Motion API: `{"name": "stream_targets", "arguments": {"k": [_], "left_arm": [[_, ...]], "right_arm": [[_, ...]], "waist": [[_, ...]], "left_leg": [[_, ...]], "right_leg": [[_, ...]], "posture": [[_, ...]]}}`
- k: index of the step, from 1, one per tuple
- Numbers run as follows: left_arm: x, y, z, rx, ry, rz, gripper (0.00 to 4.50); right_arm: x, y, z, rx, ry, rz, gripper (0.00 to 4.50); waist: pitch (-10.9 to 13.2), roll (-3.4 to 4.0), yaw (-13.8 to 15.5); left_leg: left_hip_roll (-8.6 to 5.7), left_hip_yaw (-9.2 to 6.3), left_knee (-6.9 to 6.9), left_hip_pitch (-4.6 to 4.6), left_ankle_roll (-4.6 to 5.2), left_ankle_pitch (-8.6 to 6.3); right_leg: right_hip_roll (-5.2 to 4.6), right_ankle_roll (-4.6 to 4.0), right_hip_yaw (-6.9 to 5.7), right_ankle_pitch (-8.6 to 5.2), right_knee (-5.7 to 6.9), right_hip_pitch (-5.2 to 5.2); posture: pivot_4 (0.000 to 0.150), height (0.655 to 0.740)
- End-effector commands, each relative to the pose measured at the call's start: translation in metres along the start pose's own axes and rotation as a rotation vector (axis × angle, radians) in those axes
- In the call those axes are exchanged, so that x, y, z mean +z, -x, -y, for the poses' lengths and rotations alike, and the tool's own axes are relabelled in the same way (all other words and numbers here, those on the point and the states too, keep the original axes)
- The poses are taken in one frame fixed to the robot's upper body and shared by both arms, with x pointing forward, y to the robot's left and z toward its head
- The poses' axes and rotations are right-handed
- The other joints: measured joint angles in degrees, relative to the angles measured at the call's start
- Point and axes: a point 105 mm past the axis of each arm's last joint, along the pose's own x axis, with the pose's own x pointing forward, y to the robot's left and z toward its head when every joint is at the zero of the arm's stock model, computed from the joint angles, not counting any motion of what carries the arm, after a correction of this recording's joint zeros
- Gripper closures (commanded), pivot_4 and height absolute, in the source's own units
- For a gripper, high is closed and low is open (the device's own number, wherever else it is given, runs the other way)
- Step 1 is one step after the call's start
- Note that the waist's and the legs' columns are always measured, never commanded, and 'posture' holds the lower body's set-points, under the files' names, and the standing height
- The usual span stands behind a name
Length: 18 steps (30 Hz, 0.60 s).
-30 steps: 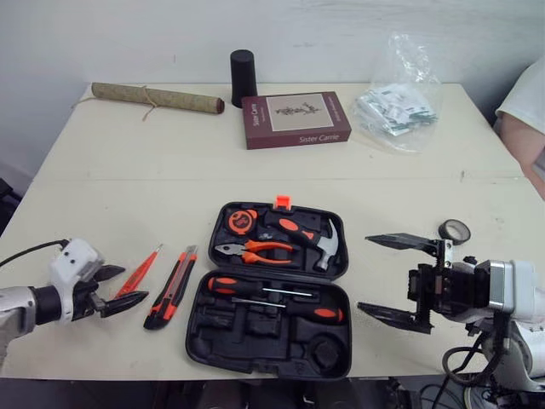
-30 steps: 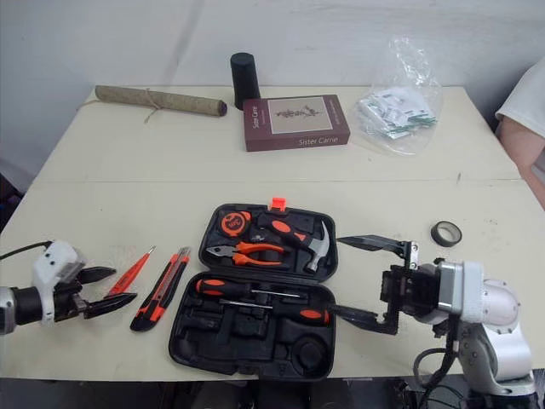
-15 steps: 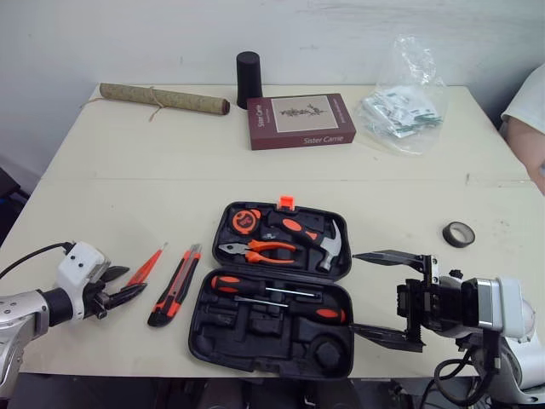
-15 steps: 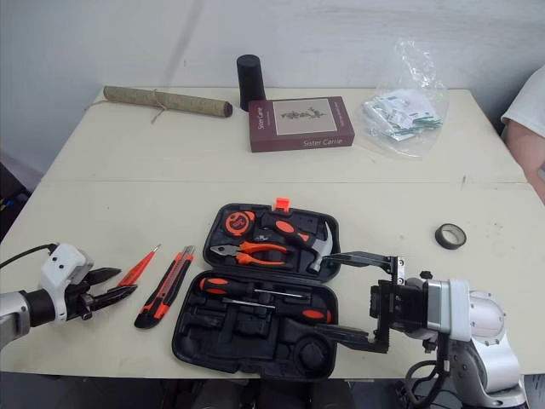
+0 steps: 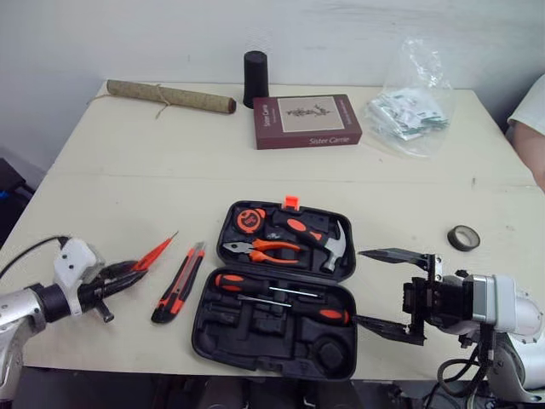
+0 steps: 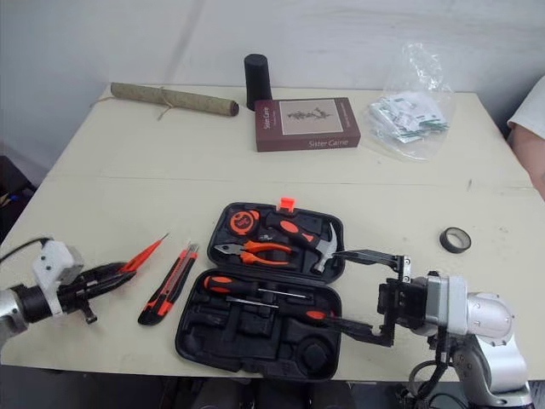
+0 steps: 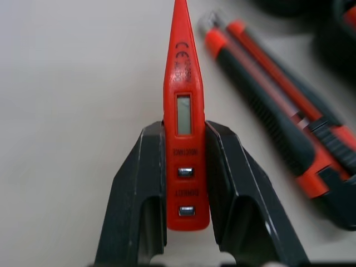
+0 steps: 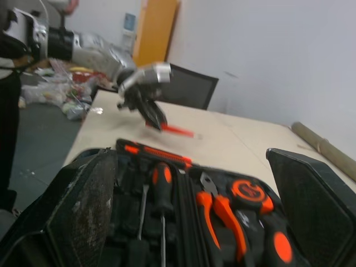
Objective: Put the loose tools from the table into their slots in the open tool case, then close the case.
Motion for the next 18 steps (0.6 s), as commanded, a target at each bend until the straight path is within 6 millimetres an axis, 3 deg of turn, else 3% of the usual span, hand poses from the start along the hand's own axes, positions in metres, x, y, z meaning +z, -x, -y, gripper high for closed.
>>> {"name": "stream_targets", "arguments": {"k": [1, 4, 7, 13, 18], "left_arm": [[0.044, -0.011, 0.025, -0.223, -0.192, 0.095, 4.19], [0.058, -0.035, 0.056, -0.459, -0.301, 0.05, 4.19], [0.057, -0.049, 0.074, -0.592, -0.358, -0.04, 4.19], [0.051, -0.067, 0.097, -0.699, -0.412, -0.203, 4.19], [0.041, -0.075, 0.107, -0.725, -0.449, -0.301, 4.19]], "right_arm": [[-0.002, 0.019, 0.002, -0.033, 0.031, -0.051, 0.0], [-0.007, 0.035, -0.001, -0.059, 0.02, -0.095, 0.0], [-0.011, 0.048, -0.003, -0.061, 0.024, -0.137, 0.0], [-0.009, 0.068, -0.012, -0.023, -0.067, -0.197, 0.0], [-0.007, 0.069, -0.018, -0.002, -0.115, -0.204, 0.0]], "waist": [[0.0, 0.02, 0.0], [0.0, 0.06, -0.2], [0.0, 0.07, -0.4], [0.1, 0.14, -0.5], [0.1, 0.13, -0.3]], "left_leg": [[-0.02, 0.02, 0.0, 0.01, 0.01, -0.01], [-0.02, 0.05, -0.02, 0.05, 0.02, 0.0], [-0.04, 0.13, 0.0, 0.09, 0.06, 0.03], [0.07, 0.36, 0.0, 0.18, 0.06, 0.09], [0.06, 0.33, 0.06, 0.13, 0.09, 0.09]], "right_leg": [[-0.01, 0.01, 0.02, 0.01, -0.02, 0.01], [0.05, 0.02, 0.01, 0.01, -0.01, 0.04], [0.11, 0.04, 0.02, 0.02, 0.05, 0.05], [0.38, 0.04, 0.03, 0.02, 0.09, -0.04], [0.43, 0.04, 0.13, 0.02, 0.08, -0.03]], "posture": [[0.15, 0.74], [0.15, 0.74], [0.15, 0.74], [0.15, 0.74], [0.15, 0.74]]}}
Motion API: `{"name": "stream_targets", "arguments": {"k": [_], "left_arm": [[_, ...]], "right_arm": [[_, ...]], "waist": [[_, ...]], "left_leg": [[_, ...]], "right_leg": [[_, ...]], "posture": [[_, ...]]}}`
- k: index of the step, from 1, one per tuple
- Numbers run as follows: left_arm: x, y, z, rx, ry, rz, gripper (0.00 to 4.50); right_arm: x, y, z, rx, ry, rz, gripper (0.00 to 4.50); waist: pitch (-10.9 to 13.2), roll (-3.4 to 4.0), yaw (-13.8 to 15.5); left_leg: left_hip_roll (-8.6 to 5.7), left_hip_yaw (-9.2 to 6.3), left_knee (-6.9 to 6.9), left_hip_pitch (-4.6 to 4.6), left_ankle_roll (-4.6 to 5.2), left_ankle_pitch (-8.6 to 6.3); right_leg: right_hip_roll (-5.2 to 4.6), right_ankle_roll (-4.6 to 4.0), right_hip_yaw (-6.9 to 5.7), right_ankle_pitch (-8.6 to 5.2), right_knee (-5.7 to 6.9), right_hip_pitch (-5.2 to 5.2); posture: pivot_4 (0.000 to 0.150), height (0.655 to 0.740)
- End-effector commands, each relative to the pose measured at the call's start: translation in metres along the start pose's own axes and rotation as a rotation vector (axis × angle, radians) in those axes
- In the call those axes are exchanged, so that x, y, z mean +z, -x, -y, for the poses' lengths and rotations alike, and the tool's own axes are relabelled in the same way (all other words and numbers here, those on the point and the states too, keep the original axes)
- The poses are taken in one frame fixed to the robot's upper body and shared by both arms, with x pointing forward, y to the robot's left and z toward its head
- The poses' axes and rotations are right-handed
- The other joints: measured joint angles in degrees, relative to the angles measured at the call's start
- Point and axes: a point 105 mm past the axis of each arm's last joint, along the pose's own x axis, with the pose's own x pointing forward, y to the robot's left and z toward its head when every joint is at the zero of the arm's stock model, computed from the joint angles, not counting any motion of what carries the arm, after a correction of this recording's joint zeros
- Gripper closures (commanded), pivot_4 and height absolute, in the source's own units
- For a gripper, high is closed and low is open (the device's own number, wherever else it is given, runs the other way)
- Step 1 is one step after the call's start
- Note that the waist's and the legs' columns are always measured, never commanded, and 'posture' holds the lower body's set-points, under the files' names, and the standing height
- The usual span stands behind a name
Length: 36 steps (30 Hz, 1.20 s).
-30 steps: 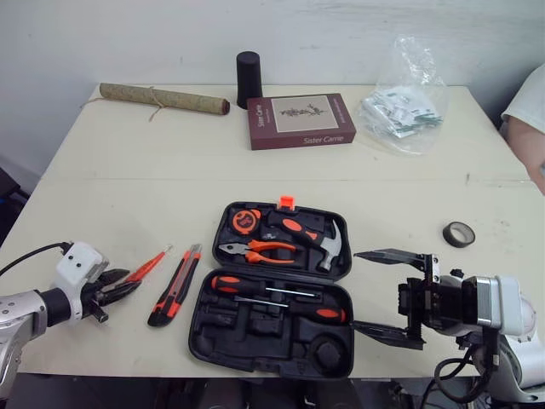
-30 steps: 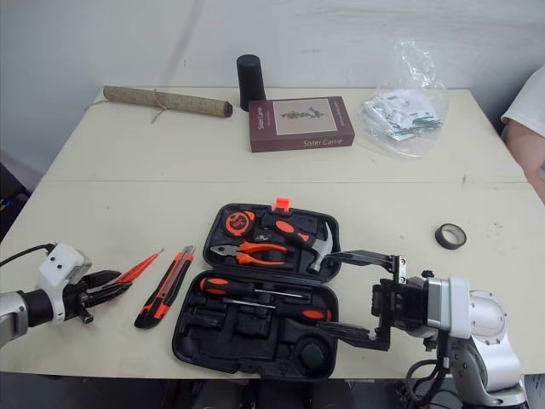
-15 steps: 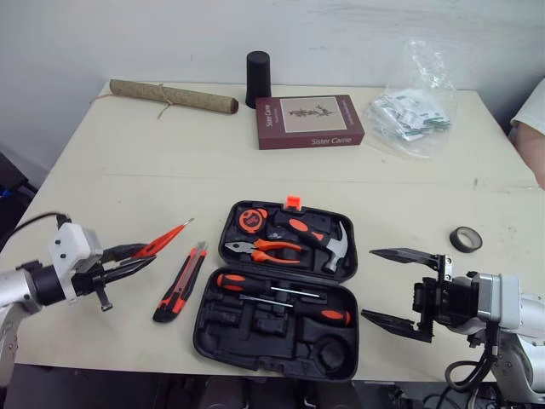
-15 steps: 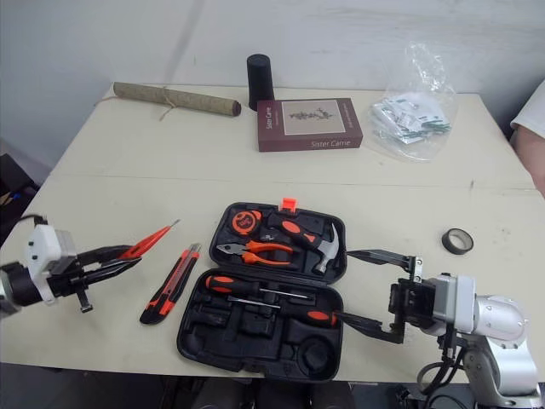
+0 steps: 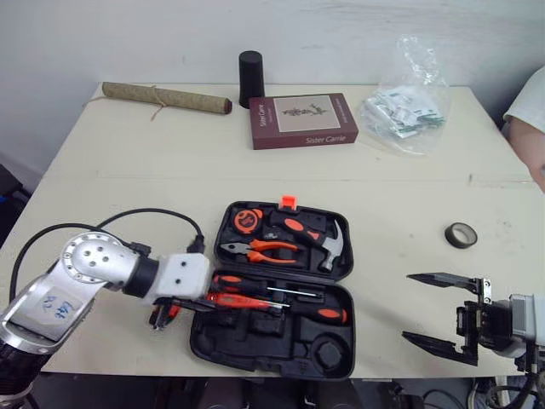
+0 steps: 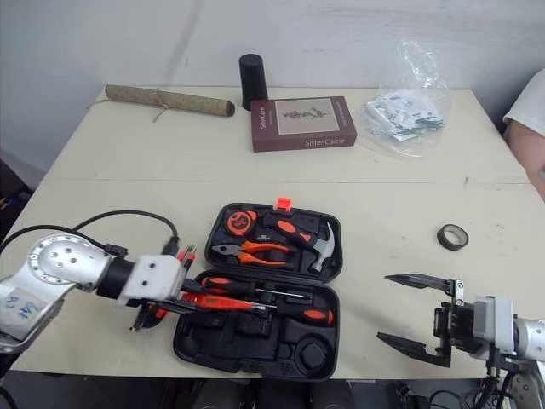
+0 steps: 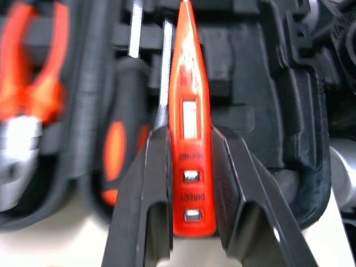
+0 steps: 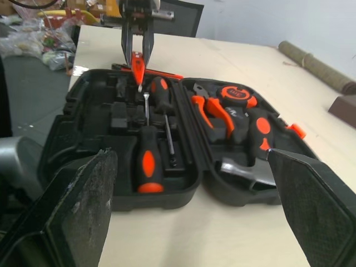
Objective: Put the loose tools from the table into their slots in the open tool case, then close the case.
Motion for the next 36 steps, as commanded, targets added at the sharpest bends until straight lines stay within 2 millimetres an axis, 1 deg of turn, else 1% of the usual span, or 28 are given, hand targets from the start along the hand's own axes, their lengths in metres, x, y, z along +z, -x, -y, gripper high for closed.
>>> {"name": "stream_targets", "arguments": {"k": [1, 12, 16, 19, 27, 31, 36], "left_arm": [[0.003, -0.004, -0.001, 0.003, -0.029, -0.06, 4.19], [0.002, -0.017, 0.001, -0.006, 0.0, -0.121, 4.19], [0.001, -0.021, 0.001, -0.001, 0.008, -0.138, 4.19], [-0.001, -0.023, -0.003, 0.016, -0.004, -0.153, 4.19], [0.006, -0.031, -0.009, 0.017, -0.071, -0.145, 4.19], [0.006, -0.032, -0.012, 0.017, -0.074, -0.161, 4.19], [0.005, -0.034, -0.008, -0.014, -0.076, -0.172, 4.19]], "right_arm": [[0.009, 0.002, -0.003, 0.026, 0.01, 0.015, 0.0], [0.013, -0.002, -0.009, 0.03, 0.004, 0.023, 0.0], [0.01, -0.001, -0.01, 0.025, 0.001, 0.023, 0.0], [0.006, 0.001, -0.011, 0.022, -0.002, 0.024, 0.0], [-0.004, 0.006, -0.015, 0.016, -0.006, 0.022, 0.0], [-0.003, 0.005, -0.017, 0.018, -0.003, 0.023, 0.0], [-0.002, 0.003, -0.019, 0.014, 0.002, 0.025, 0.0]], "waist": [[0.0, 0.0, 0.0], [0.0, 0.0, 0.1], [0.0, 0.0, 0.4], [0.0, 0.0, 0.7], [0.0, 0.05, 1.5], [0.0, 0.07, 1.5], [0.0, 0.08, 1.5]], "left_leg": [[0.01, -0.02, 0.03, -0.02, 0.0, 0.0], [0.01, -0.1, 0.14, -0.05, 0.01, 0.0], [0.0, -0.11, 0.21, -0.06, 0.04, -0.02], [0.0, -0.14, 0.27, -0.06, 0.07, -0.03], [-0.03, -0.26, 0.5, -0.05, 0.2, -0.11], [-0.09, -0.41, 0.62, 0.0, 0.27, -0.15], [-0.09, -0.55, 0.63, 0.04, 0.28, -0.16]], "right_leg": [[0.0, 0.0, 0.01, 0.0, 0.01, 0.0], [-0.09, 0.0, 0.13, 0.0, 0.01, 0.04], [-0.12, 0.0, 0.13, 0.0, 0.01, 0.08], [-0.12, 0.0, 0.1, 0.0, 0.0, 0.13], [-0.2, 0.02, 0.0, 0.01, -0.03, 0.35], [-0.3, 0.07, -0.12, 0.03, -0.09, 0.58], [-0.32, 0.08, -0.21, 0.04, -0.15, 0.72]], "posture": [[0.15, 0.74], [0.15, 0.74], [0.15, 0.74], [0.15, 0.74], [0.15, 0.74], [0.15, 0.74], [0.15, 0.74]]}}
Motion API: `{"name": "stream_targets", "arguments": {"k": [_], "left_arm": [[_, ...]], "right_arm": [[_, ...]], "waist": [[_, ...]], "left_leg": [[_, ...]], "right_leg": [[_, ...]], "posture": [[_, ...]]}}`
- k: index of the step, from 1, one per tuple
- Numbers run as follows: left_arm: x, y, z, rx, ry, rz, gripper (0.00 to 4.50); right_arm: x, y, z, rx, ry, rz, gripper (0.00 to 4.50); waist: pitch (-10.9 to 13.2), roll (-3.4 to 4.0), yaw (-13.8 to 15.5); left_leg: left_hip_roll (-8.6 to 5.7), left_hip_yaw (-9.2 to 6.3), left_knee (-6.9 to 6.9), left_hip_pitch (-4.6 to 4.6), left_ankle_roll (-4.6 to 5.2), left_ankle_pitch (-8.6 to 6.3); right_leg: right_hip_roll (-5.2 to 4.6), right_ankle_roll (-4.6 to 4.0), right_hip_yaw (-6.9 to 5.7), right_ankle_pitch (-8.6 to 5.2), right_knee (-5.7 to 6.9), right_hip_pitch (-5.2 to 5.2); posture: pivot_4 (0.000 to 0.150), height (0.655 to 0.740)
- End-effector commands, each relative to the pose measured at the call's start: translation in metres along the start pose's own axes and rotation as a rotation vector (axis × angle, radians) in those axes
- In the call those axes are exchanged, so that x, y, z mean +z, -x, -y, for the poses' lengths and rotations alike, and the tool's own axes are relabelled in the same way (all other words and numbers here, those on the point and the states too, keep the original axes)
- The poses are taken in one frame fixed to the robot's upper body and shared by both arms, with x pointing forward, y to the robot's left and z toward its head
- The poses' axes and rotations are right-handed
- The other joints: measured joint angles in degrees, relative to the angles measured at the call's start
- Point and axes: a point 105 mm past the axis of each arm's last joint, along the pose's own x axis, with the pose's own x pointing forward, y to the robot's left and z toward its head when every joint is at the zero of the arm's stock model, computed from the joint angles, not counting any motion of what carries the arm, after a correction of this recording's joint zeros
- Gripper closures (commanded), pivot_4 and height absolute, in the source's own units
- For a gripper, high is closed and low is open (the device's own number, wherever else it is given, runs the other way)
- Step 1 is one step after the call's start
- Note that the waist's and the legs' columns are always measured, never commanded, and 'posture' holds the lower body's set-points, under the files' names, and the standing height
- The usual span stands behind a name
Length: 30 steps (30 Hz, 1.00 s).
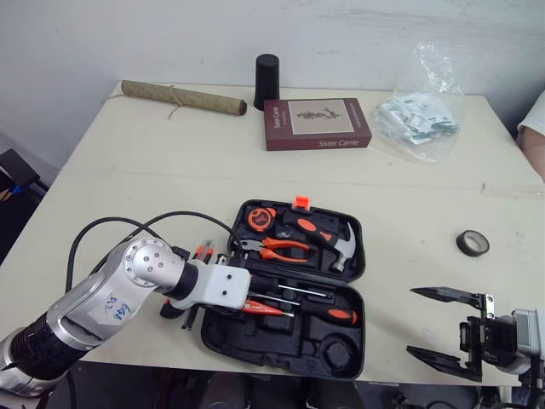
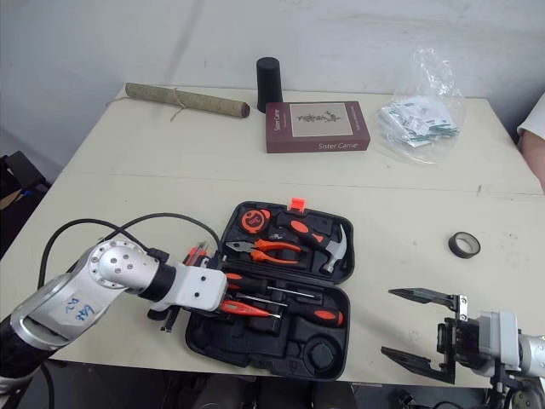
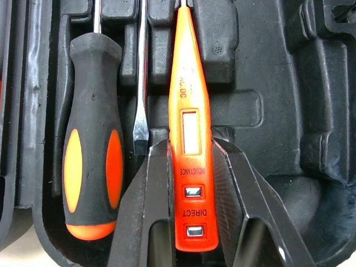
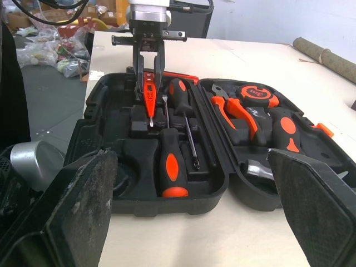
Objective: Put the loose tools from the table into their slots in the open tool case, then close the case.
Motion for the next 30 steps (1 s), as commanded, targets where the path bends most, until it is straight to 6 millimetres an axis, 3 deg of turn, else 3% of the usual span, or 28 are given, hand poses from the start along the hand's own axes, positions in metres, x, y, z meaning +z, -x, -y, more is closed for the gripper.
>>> {"name": "stream_targets", "arguments": {"k": [1, 9, 11, 15, 21, 26, 30], "left_arm": [[-0.004, -0.006, 0.003, -0.026, -0.002, -0.026, 4.19], [-0.004, -0.008, -0.002, 0.005, -0.043, -0.013, 4.19], [0.001, -0.006, -0.004, 0.012, -0.074, 0.02, 3.13], [0.011, 0.003, -0.001, -0.007, -0.15, 0.08, 1.88], [0.017, 0.032, 0.022, -0.11, -0.157, 0.13, 1.88], [0.018, 0.048, 0.013, -0.031, -0.113, 0.206, 1.88], [0.016, 0.047, -0.007, 0.097, -0.044, 0.316, 3.04]], "right_arm": [[0.006, -0.004, -0.005, 0.031, 0.037, 0.017, 0.0], [0.015, -0.018, -0.003, 0.032, 0.045, 0.029, 0.0], [0.017, -0.021, -0.002, 0.029, 0.044, 0.03, 0.0], [0.022, -0.025, 0.0, 0.028, 0.039, 0.032, 0.0], [0.027, -0.031, 0.004, 0.034, 0.025, 0.034, 0.0], [0.028, -0.039, 0.012, 0.04, 0.018, 0.035, 0.0], [0.028, -0.043, 0.015, 0.041, 0.011, 0.036, 0.0]], "waist": [[0.0, 0.01, 0.0], [-0.1, 0.14, 0.1], [-0.1, 0.15, 0.2], [-0.1, 0.14, -0.1], [0.0, 0.1, -0.5], [0.1, 0.16, -0.3], [0.1, 0.12, -0.1]], "left_leg": [[0.0, -0.01, 0.0, 0.01, 0.0, 0.0], [-0.03, -0.08, 0.02, 0.03, 0.0, 0.0], [-0.06, -0.11, 0.03, 0.02, 0.0, 0.0], [-0.06, -0.16, 0.05, -0.02, 0.02, -0.01], [0.04, -0.17, 0.04, -0.05, -0.03, 0.01], [0.02, -0.21, 0.05, -0.03, -0.03, 0.01], [0.0, -0.25, 0.04, -0.07, -0.03, 0.0]], "right_leg": [[0.0, 0.0, -0.01, 0.0, 0.0, 0.01], [-0.02, 0.01, -0.07, 0.0, -0.01, 0.07], [-0.05, 0.01, -0.07, 0.01, -0.02, 0.09], [-0.06, 0.02, -0.1, 0.01, -0.06, 0.1], [0.01, 0.01, -0.13, 0.0, -0.04, 0.05], [-0.02, 0.01, -0.13, 0.0, 0.0, 0.07], [0.0, 0.01, -0.19, 0.0, -0.04, 0.06]], "posture": [[0.15, 0.74], [0.15, 0.74], [0.15, 0.74], [0.15, 0.74], [0.15, 0.74], [0.15, 0.74], [0.15, 0.74]]}}
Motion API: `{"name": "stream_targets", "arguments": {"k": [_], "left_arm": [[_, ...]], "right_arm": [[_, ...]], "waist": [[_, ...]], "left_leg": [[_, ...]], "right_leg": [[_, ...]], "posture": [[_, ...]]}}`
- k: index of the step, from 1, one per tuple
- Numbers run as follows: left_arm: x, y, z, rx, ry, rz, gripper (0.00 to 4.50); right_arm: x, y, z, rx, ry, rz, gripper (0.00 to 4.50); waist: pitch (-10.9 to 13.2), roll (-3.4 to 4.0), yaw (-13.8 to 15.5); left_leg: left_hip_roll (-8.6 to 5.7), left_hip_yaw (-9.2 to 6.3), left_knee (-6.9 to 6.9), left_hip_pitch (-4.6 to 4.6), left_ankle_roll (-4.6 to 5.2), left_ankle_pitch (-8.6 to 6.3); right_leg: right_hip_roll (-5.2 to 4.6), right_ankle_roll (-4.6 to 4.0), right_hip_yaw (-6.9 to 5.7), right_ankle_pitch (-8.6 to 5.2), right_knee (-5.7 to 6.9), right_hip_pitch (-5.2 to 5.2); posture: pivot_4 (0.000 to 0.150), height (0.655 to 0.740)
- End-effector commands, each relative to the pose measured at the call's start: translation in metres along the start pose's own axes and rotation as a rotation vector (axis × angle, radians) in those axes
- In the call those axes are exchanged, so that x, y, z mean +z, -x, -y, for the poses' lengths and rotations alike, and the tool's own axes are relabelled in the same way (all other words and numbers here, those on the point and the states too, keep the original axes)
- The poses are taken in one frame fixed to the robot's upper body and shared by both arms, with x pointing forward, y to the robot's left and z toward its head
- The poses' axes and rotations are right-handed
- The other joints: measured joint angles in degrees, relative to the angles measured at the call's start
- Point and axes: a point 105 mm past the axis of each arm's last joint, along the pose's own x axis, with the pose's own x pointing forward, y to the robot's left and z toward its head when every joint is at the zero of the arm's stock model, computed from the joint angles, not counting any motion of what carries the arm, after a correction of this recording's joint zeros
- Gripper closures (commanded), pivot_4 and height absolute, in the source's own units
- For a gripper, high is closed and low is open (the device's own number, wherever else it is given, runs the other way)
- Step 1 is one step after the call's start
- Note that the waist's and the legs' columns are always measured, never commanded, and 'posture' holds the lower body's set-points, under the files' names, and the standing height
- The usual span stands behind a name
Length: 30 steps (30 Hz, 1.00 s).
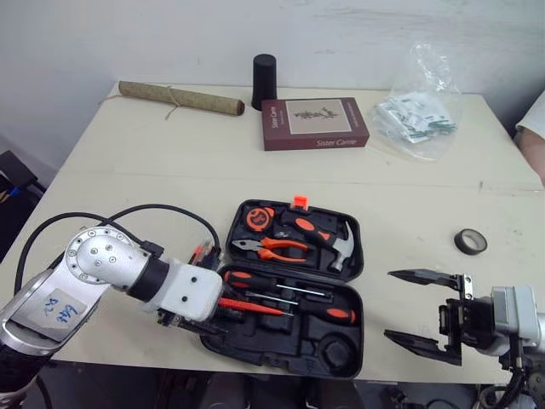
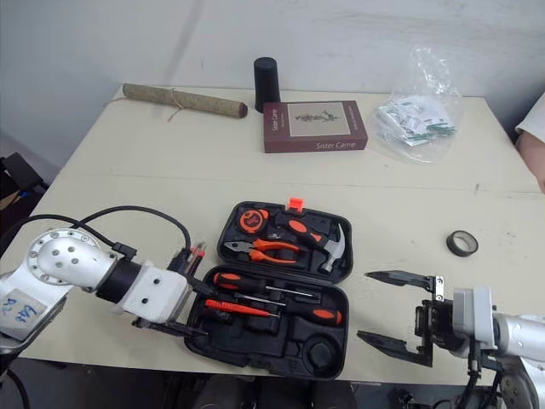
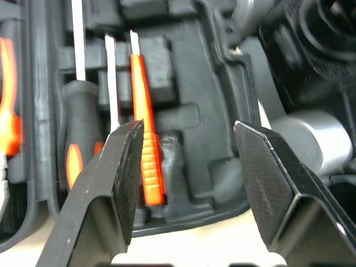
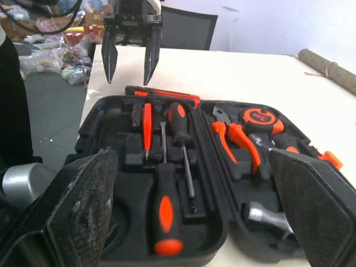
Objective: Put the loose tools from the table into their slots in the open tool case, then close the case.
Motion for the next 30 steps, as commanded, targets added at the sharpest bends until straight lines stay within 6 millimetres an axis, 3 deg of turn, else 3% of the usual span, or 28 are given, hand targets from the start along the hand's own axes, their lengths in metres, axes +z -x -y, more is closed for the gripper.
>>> {"name": "stream_targets", "arguments": {"k": [1, 2, 3, 4, 14, 21, 30], "left_arm": [[-0.007, 0.003, -0.016, 0.129, 0.062, 0.066, 3.67], [-0.011, 0.0, -0.018, 0.149, 0.088, 0.075, 3.87], [-0.018, -0.003, -0.02, 0.175, 0.119, 0.075, 4.34], [-0.023, -0.006, -0.021, 0.185, 0.141, 0.069, 4.43], [-0.033, -0.036, -0.007, 0.136, 0.224, 0.076, 4.43], [-0.039, -0.045, -0.005, 0.141, 0.263, 0.049, 4.43], [-0.032, -0.047, 0.003, 0.081, 0.256, 0.068, 4.43]], "right_arm": [[0.005, -0.005, 0.001, 0.011, 0.013, 0.004, 0.0], [0.005, -0.006, 0.001, 0.01, 0.012, 0.004, 0.0], [0.005, -0.006, 0.001, 0.008, 0.011, 0.004, 0.0], [0.005, -0.007, 0.002, 0.005, 0.01, 0.004, 0.0], [0.008, -0.01, 0.0, -0.008, 0.014, -0.003, 0.0], [0.011, -0.011, 0.0, -0.016, 0.015, -0.003, 0.0], [0.011, -0.013, 0.004, -0.027, 0.017, -0.006, 0.0]], "waist": [[0.0, -0.04, 0.0], [0.0, -0.04, 0.0], [0.0, -0.04, 0.0], [0.0, -0.04, -0.1], [0.0, -0.05, -0.1], [0.0, -0.04, -0.1], [0.0, -0.04, -0.2]], "left_leg": [[0.01, -0.02, 0.0, -0.03, 0.0, 0.0], [0.0, -0.02, 0.0, -0.05, 0.0, 0.0], [-0.01, -0.01, 0.0, -0.04, 0.0, 0.0], [-0.01, 0.0, 0.0, -0.04, 0.01, 0.0], [0.0, 0.02, -0.01, -0.02, -0.01, -0.01], [0.01, 0.01, -0.01, -0.02, -0.01, -0.01], [0.02, 0.01, -0.03, -0.01, -0.01, -0.01]], "right_leg": [[0.01, 0.0, -0.02, 0.0, -0.01, 0.0], [0.01, 0.0, -0.03, 0.0, -0.02, -0.01], [0.01, 0.01, -0.02, 0.0, -0.02, -0.01], [0.02, 0.02, -0.02, 0.01, -0.02, 0.0], [0.01, 0.04, 0.01, 0.02, -0.01, -0.02], [0.0, 0.04, 0.01, 0.02, -0.01, -0.02], [0.0, 0.03, 0.01, 0.02, -0.03, -0.02]], "posture": [[0.15, 0.74], [0.15, 0.74], [0.15, 0.74], [0.15, 0.74], [0.15, 0.74], [0.15, 0.74], [0.15, 0.74]]}}
